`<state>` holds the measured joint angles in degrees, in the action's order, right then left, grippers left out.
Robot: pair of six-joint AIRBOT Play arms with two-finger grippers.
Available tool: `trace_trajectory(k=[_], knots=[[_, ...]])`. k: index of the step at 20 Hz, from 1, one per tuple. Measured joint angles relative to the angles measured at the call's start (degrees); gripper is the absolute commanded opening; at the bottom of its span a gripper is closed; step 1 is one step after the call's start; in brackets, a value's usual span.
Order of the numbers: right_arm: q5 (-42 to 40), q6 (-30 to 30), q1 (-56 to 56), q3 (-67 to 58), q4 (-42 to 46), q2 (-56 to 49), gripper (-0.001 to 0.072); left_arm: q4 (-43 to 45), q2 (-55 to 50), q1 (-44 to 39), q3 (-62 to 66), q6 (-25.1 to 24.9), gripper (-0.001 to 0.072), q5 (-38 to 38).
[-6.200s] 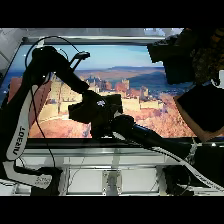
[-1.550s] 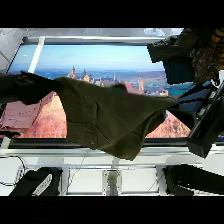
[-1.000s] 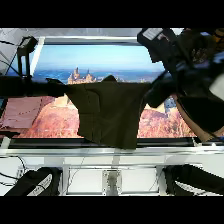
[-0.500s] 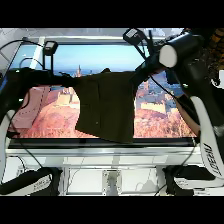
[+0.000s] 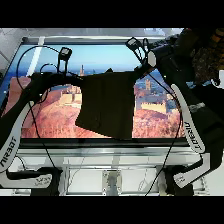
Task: Fold the clothes and pants, and hang the long-sleeved shirts on hangers.
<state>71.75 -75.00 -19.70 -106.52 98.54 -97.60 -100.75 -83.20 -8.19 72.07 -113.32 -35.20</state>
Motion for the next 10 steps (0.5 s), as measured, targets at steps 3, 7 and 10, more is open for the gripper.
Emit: trace_trajectory(k=[3,7,10], knots=[[2.86,2.71,0.50,2.05,-1.88,-1.09,0.0015,-2.08,-0.74,0.02,0.00,-6.47,0.0024,-1.88],[8.24,5.42,0.68,3.93,-4.57,-0.15,0.0016,-4.44,1.09,0.11,-0.02,-13.11,0.0024,-9.29],[12.22,6.47,0.57,4.72,-8.02,2.89,0.0015,-4.22,3.32,0.26,-0.48,-15.91,0.0023,-15.50]])
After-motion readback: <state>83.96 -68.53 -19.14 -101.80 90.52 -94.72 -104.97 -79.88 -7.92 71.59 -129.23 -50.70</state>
